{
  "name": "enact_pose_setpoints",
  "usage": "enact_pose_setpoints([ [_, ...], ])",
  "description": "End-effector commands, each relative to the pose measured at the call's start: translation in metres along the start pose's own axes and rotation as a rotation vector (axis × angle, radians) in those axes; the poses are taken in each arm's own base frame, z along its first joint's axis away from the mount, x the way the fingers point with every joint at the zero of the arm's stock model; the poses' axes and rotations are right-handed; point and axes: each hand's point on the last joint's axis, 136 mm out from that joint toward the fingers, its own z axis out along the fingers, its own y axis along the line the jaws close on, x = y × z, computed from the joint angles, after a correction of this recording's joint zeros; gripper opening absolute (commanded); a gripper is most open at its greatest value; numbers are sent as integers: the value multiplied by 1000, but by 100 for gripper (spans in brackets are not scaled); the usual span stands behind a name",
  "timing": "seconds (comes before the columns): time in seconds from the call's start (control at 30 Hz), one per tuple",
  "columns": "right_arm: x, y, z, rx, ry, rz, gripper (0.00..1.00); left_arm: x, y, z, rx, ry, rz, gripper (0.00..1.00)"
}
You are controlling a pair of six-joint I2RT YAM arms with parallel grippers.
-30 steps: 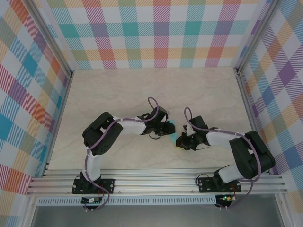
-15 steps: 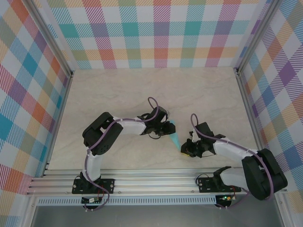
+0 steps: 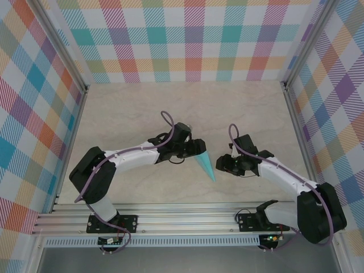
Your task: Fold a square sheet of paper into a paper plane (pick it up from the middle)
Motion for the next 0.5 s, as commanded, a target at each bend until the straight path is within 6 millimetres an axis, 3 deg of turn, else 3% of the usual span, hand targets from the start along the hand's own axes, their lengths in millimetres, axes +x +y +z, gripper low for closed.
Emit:
enact_pose_setpoints([
  [0.0,-11,15,2,-51,-9,-47,49,11,28,3,-146,29,-27,67],
  [0.3,-22,33,14,-118,30,-96,50,28,30,27,-170,117,-26,63],
  [0.4,-25,32,17,-106,28,-91,49,33,29,34,-152,135,-28,55],
  [0.47,-26,33,17,-111,29,-88,49,33,31,33,-162,128,-29,45],
])
